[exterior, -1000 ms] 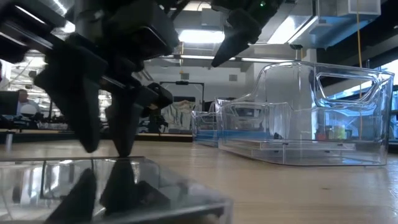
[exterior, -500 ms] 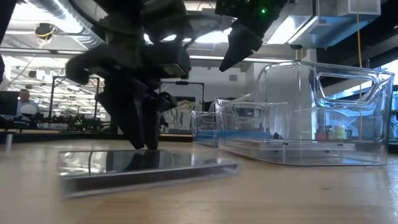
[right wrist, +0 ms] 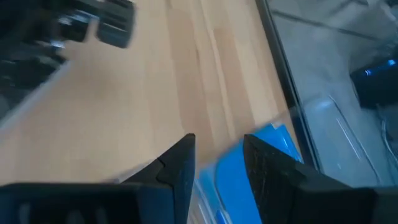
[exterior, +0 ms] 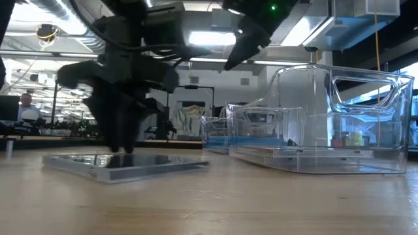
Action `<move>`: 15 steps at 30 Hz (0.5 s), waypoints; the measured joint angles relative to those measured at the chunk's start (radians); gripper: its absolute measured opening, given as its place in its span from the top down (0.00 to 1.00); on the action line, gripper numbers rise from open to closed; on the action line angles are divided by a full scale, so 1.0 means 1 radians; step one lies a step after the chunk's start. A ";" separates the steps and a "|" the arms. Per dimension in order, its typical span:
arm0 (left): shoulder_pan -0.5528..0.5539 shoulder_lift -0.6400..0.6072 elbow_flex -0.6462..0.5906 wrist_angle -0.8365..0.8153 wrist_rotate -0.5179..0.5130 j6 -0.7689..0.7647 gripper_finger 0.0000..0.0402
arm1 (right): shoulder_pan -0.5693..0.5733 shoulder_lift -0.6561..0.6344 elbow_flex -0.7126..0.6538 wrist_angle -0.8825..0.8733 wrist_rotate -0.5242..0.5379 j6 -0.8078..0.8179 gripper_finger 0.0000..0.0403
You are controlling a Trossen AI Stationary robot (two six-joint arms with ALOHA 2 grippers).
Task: Pick & place jewel cases by type
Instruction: Put the black CD case into the bottom transparent bin
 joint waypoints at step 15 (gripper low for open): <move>-0.003 -0.139 0.000 -0.169 -0.123 -0.009 0.61 | -0.001 0.000 0.000 0.153 -0.308 -0.107 0.66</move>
